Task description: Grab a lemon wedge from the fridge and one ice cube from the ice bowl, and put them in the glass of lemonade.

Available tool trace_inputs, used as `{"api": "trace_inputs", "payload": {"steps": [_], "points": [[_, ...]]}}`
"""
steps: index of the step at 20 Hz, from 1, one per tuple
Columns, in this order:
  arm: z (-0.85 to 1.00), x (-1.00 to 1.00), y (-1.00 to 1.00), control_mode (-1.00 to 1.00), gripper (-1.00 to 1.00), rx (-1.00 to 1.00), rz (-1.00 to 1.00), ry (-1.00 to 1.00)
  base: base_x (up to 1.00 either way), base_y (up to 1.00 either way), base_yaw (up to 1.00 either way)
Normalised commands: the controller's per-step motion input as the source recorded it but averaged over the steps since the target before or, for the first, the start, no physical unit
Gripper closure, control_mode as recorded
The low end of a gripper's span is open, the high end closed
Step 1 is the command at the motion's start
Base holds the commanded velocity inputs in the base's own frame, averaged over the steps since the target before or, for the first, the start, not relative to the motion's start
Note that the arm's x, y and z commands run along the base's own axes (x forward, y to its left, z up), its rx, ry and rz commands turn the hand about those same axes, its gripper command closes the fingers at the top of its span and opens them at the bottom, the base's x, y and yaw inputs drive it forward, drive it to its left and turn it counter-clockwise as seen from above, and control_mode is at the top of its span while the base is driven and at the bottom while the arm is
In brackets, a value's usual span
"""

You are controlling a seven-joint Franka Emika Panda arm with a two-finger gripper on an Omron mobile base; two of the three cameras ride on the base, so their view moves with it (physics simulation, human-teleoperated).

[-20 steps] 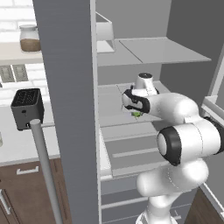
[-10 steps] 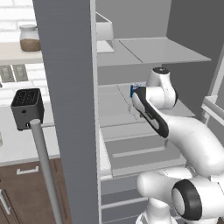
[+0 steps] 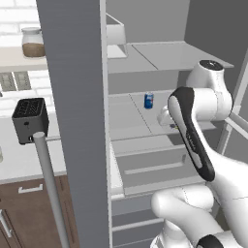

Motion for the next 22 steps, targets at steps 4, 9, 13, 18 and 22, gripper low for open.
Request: {"api": "trace_inputs", "payload": {"steps": [4,9,13,18,22], "points": [[0.57,-1.0,-0.02,-1.0,1.0,0.0,0.06,-0.07,0.0,0.0,0.0],[0.03,-0.41,0.0,-1.0,1.0,0.0,0.01,-0.01,0.0,0.0,0.0],[-0.02,0.0,0.0,-1.0,1.0,0.0,0.0,0.04,0.0,0.0,0.0],[0.0,-0.03,0.0,1.0,1.0,0.0,0.0,0.0,-0.26,0.0,0.0],[0.0,0.0,0.0,1.0,1.0,0.0,0.0,0.0,-1.0,0.14,0.0]]}}
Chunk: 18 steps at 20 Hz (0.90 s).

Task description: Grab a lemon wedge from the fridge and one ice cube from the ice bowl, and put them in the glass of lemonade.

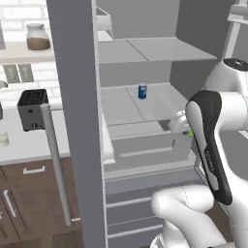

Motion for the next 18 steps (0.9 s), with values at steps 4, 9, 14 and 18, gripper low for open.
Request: {"api": "trace_inputs", "payload": {"steps": [4,9,14,18], "points": [[0.0,0.0,0.0,1.0,1.0,0.0,0.0,0.0,-1.0,0.24,0.05],[0.0,0.0,0.0,1.0,1.0,0.0,0.0,0.0,-0.91,0.13,0.48],[0.0,0.0,0.0,1.0,1.0,0.0,0.0,0.0,-0.05,0.0,1.0],[0.0,0.0,0.0,1.0,1.0,0.0,0.0,0.0,0.0,0.0,1.0]]}}
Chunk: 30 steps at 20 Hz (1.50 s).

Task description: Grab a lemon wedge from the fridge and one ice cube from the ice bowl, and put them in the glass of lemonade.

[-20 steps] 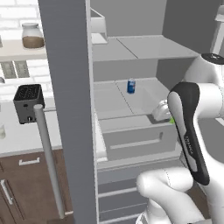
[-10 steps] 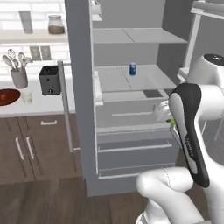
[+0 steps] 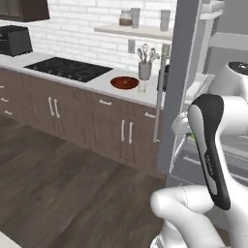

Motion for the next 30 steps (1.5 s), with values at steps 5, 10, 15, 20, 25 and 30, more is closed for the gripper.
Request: {"api": "trace_inputs", "payload": {"steps": [5,10,15,20,25,30], "points": [[0.0,0.0,0.0,1.0,1.0,0.0,0.0,0.0,0.06,0.0,0.99],[0.0,0.0,0.0,1.0,1.0,0.0,0.0,0.0,0.87,-0.33,0.79],[0.0,0.0,0.0,1.0,1.0,0.0,0.0,0.0,1.0,-0.74,0.49],[0.0,0.0,0.0,1.0,1.0,0.0,0.0,0.0,1.0,-0.55,0.16],[0.0,0.0,0.0,1.0,1.0,0.0,0.0,0.0,1.0,0.09,-0.25],[0.0,0.0,0.0,1.0,1.0,0.0,0.0,0.0,1.0,0.28,-0.54]]}}
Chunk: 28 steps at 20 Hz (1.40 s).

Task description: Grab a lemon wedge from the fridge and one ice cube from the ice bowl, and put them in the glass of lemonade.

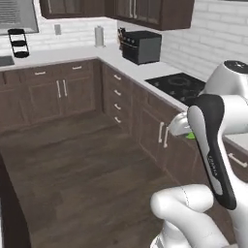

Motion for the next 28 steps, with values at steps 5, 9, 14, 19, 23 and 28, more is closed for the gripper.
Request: {"api": "trace_inputs", "payload": {"steps": [5,9,14,19,23,28], "points": [[0.0,0.0,0.0,1.0,1.0,0.0,0.0,0.0,0.52,0.11,-0.84],[0.0,0.0,0.0,1.0,1.0,0.0,0.0,0.0,0.12,0.07,-0.98],[0.0,0.0,0.0,1.0,1.0,0.0,0.0,0.0,0.0,0.0,-1.0],[0.0,0.0,0.0,1.0,1.0,0.0,0.0,0.0,0.02,0.07,-0.98],[0.0,0.0,0.0,1.0,1.0,0.0,0.0,0.0,0.47,0.53,-0.74],[0.0,0.0,0.0,1.0,1.0,0.0,0.0,0.0,0.21,0.65,-0.31]]}}
